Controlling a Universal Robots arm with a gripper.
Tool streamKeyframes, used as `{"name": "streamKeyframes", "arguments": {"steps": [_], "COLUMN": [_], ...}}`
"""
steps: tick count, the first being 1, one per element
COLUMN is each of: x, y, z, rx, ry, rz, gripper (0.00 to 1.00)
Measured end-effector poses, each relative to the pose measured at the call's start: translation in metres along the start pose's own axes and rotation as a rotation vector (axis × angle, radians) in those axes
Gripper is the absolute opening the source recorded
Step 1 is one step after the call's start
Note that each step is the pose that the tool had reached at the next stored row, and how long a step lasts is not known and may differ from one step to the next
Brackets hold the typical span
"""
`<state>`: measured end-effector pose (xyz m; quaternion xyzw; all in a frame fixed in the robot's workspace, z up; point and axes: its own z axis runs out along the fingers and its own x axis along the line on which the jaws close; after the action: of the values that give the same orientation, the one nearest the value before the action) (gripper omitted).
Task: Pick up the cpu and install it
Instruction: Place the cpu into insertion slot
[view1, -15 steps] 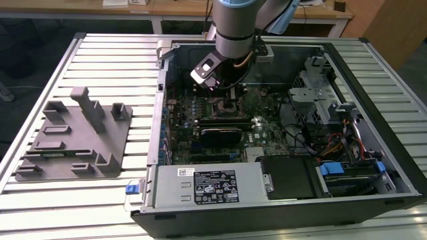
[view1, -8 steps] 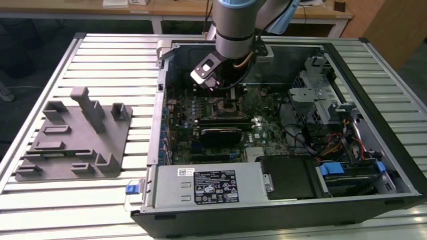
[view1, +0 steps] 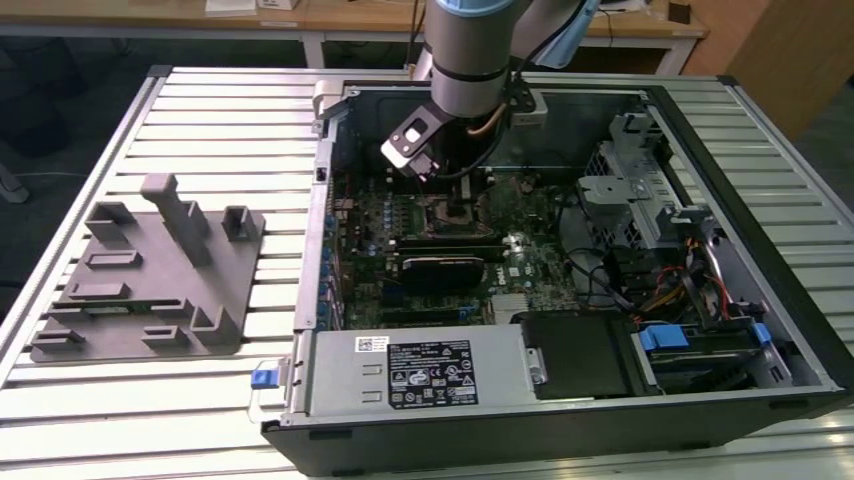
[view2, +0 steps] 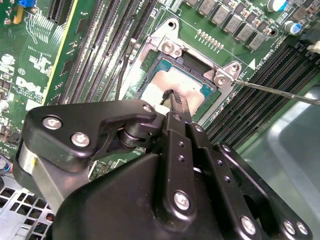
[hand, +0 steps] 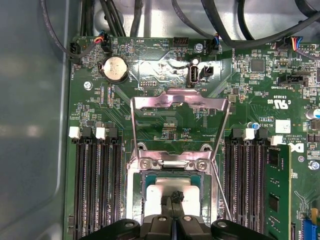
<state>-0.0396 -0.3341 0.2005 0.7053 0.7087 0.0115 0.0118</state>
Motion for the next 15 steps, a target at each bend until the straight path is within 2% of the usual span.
{"name": "streamKeyframes", "arguments": {"steps": [15], "x": [0.0], "y": [0.0006], "z": [-0.0171], "rx": [-0.0001], "ry": [0.0001], "rz": [0.0], "gripper": [0.11]}}
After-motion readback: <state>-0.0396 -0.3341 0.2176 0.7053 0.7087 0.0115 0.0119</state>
